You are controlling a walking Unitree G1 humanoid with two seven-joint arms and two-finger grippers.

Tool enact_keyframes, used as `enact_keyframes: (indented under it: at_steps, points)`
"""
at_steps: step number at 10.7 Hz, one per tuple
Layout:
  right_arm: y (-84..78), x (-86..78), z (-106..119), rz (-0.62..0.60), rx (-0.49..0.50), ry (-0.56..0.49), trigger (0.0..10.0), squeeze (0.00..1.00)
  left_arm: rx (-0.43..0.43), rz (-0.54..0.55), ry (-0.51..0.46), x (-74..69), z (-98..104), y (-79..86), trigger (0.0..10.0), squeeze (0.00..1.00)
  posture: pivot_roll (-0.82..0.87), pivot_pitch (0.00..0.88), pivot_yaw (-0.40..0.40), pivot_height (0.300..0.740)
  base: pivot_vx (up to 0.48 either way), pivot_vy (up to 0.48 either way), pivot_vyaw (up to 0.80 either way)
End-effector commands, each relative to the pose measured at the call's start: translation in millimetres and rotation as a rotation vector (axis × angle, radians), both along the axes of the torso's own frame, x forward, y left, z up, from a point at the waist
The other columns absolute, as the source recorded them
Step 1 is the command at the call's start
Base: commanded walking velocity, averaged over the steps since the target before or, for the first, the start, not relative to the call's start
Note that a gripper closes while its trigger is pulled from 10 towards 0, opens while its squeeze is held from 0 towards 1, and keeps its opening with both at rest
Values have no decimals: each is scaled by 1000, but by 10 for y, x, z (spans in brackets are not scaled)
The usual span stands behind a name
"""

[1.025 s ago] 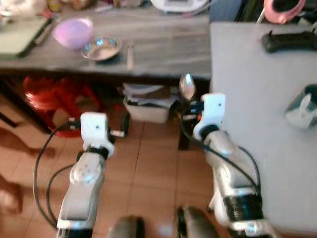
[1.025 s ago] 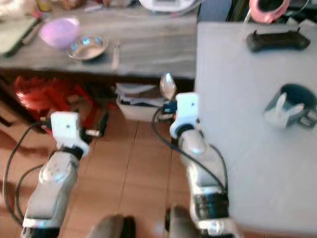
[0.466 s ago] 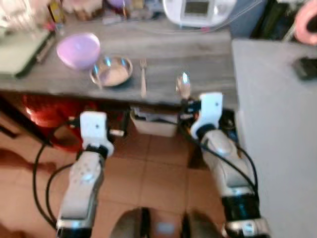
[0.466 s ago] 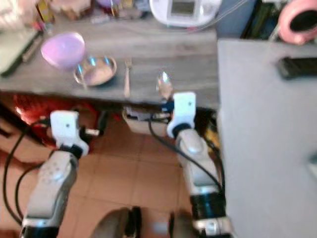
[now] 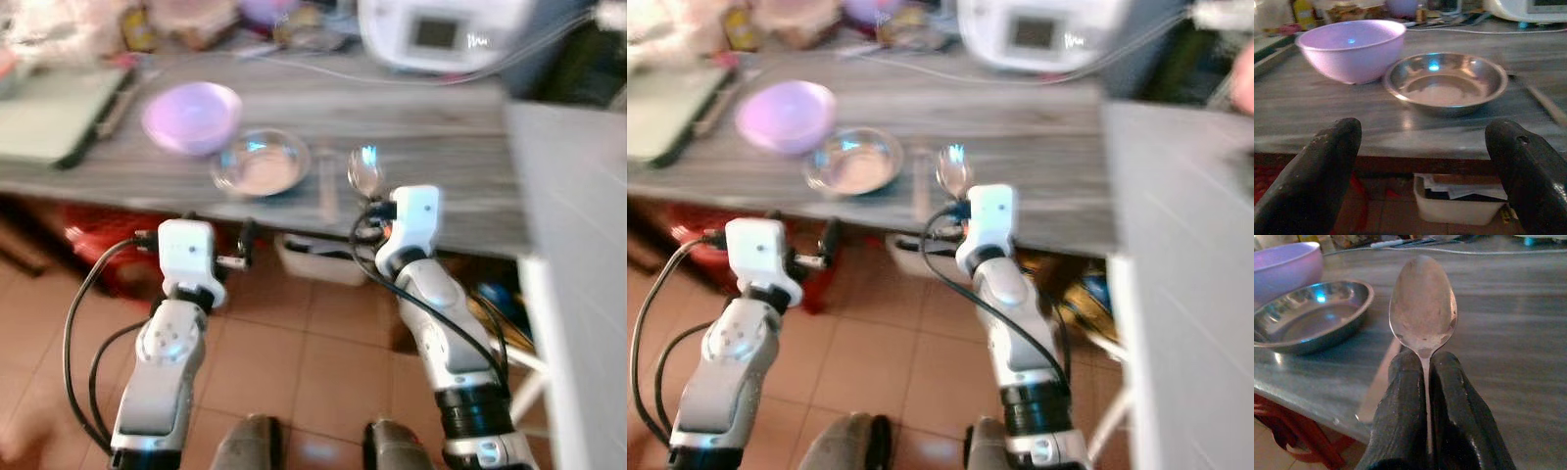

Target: Setting the table

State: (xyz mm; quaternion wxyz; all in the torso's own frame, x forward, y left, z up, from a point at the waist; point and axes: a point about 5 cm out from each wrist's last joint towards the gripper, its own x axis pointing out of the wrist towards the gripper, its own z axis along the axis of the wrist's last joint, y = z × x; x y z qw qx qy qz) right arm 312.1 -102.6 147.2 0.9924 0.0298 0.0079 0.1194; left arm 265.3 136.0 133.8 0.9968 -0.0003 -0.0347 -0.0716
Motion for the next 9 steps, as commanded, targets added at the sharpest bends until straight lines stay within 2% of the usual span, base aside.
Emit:
enact_keyframes:
  at_steps: [1, 3, 7, 9]
  points:
    - [-87, 6, 22, -40, -9, -21, 0, 0, 2, -10, 2, -29, -10, -36, 10000, 0, 14, 172, 58, 740, 0, 0, 0]
    - [-166, 32, 62, -93, -15, -48, 0, 0, 4, -17, -1, -34, -7, -48, 10000, 0, 11, 172, 59, 740, 0, 0, 0]
    - [-231, 61, 113, -140, -29, -86, 0, 0, 4, -22, -12, -23, 10, -65, 10000, 0, 13, 165, 52, 740, 305, 0, 0]
    - [-256, 118, 200, -159, -44, -129, 0, 0, -16, -25, -26, 26, 65, -78, 10000, 0, 15, 170, 52, 740, 296, 379, 0]
